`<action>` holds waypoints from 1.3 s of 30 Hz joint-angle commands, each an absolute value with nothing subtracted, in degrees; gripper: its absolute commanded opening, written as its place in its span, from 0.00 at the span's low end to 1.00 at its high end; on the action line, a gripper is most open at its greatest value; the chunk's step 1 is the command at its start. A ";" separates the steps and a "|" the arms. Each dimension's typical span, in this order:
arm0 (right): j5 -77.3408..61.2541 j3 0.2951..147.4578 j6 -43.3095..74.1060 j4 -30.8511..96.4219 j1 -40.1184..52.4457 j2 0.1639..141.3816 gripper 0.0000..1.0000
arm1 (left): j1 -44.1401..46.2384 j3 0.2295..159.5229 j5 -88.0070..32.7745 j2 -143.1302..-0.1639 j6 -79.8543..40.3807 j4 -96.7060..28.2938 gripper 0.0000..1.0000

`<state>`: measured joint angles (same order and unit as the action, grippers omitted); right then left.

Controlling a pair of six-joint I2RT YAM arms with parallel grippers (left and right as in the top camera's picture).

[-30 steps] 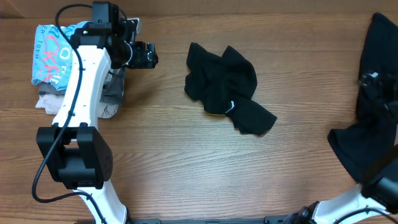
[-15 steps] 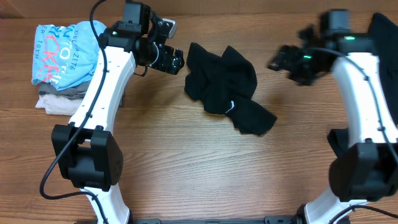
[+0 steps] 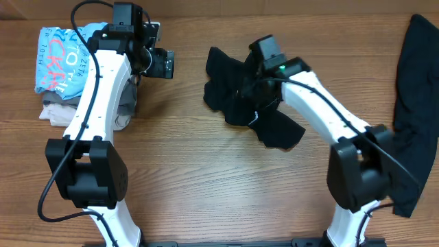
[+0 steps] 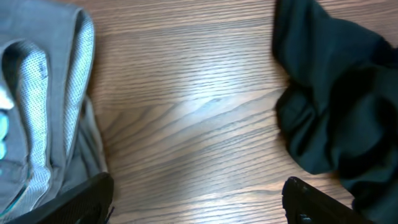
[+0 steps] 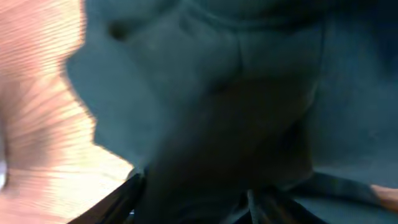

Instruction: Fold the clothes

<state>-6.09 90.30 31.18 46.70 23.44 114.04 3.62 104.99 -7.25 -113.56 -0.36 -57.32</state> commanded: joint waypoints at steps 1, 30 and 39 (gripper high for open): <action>-2.55 90.06 31.79 47.20 24.38 114.93 0.21 | 1.74 106.32 -5.32 -113.23 -3.03 -58.08 0.89; -4.80 149.12 19.66 87.05 21.78 101.58 0.04 | 0.01 110.54 -14.04 -103.18 2.61 -59.37 0.90; -7.35 140.92 20.80 81.84 24.40 108.14 0.04 | -3.90 110.54 -13.85 -103.15 1.61 -59.16 0.90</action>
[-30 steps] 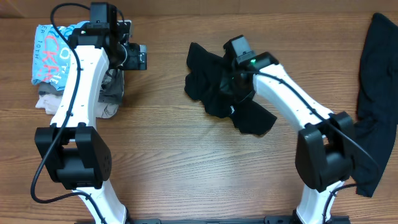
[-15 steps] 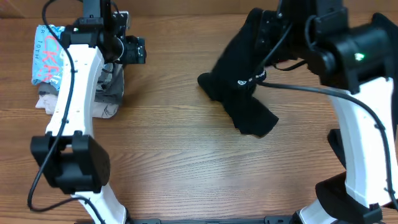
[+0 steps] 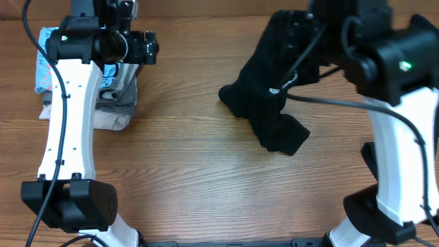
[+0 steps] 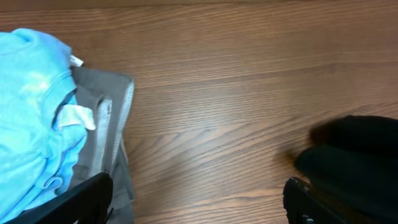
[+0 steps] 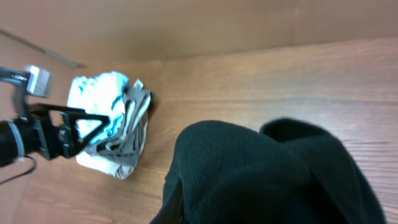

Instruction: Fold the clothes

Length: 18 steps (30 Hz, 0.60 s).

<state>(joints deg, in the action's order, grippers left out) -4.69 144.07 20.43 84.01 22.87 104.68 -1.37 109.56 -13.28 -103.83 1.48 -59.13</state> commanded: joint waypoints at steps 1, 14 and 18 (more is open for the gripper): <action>-8.29 140.05 20.78 80.93 24.86 109.06 0.04 | -4.75 110.54 -13.54 -103.15 0.97 -59.20 0.90; -6.33 139.35 20.91 72.60 38.83 122.98 0.57 | -10.31 110.52 -13.54 -103.18 0.86 -59.83 0.93; -1.96 140.03 23.09 79.07 34.06 118.19 0.62 | -10.04 110.52 -13.67 -103.18 0.86 -59.88 0.93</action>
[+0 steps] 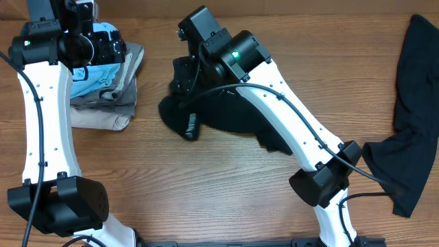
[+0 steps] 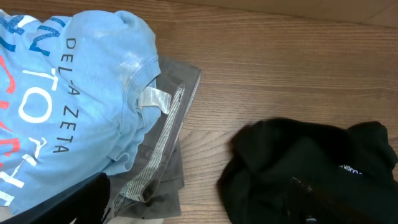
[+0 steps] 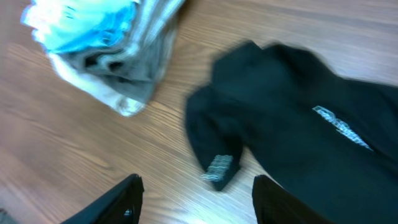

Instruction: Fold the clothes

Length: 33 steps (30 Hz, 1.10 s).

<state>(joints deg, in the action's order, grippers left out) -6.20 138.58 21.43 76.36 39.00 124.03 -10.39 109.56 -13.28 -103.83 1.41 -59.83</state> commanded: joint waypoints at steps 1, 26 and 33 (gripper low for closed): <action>-1.91 140.03 23.62 80.58 32.38 117.32 0.62 | -9.78 110.52 -14.06 -103.18 0.89 -59.88 0.93; -5.08 112.75 19.35 84.84 9.82 115.52 0.70 | 10.52 108.75 -6.94 -113.75 11.40 -68.71 0.92; -6.17 110.13 16.67 86.63 10.11 115.50 0.69 | 11.75 108.75 -10.52 -115.31 20.58 -74.30 0.91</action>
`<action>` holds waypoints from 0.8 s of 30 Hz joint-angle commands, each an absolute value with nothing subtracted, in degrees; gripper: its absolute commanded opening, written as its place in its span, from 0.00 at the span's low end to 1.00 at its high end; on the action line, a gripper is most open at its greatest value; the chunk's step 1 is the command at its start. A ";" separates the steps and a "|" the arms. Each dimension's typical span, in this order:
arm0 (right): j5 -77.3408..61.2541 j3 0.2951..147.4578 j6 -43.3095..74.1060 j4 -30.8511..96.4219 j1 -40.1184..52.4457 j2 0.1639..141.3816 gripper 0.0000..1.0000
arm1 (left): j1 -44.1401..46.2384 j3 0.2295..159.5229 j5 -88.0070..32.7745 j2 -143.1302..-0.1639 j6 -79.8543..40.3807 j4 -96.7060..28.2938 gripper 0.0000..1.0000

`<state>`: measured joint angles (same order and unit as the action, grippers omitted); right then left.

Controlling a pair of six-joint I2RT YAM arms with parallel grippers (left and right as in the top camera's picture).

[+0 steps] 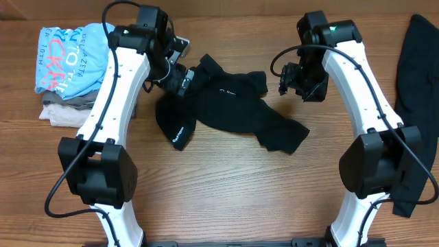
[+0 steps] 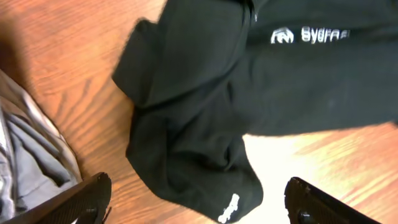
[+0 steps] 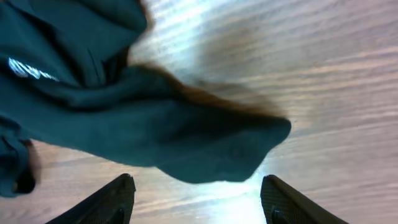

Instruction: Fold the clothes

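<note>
A crumpled black garment (image 1: 230, 110) with small white lettering lies on the wooden table between the arms. It fills the left wrist view (image 2: 249, 93) and the upper part of the right wrist view (image 3: 155, 124). My left gripper (image 1: 180, 81) hovers over its left end, jaws wide open, nothing held (image 2: 196, 208). My right gripper (image 1: 293, 81) is open above the garment's right side (image 3: 196, 202), empty, with a cloth lobe just ahead of its fingers.
A stack of folded clothes (image 1: 72, 75), light blue printed shirt on top of grey ones, sits at the far left. Another black garment (image 1: 415, 103) hangs over the table's right edge. Bare wood lies in front of the crumpled piece.
The right arm, then reaching across over the garment's left part, now stands at its right side. The left gripper has moved from over the folded stack to the garment's left end. The garment is spread wider.
The right gripper was pressed into the black garment at the table's middle. Then the garment hung lifted from it. Then it lay dropped further left, near the folded stack, with the gripper open. Now both open grippers flank it, left and right.
</note>
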<state>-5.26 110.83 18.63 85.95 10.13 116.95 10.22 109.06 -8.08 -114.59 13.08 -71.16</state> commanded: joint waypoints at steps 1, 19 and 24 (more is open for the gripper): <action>-6.15 109.97 16.29 86.56 10.11 115.50 0.69 | 12.10 108.75 -11.07 -115.31 21.26 -75.37 0.91; -6.09 109.86 16.08 81.01 9.15 115.52 0.70 | 19.05 89.71 -0.36 -115.96 -0.10 -71.85 0.78; -6.15 109.86 16.49 79.79 9.15 115.52 0.69 | 19.20 83.13 2.11 -115.96 -4.10 -64.27 0.73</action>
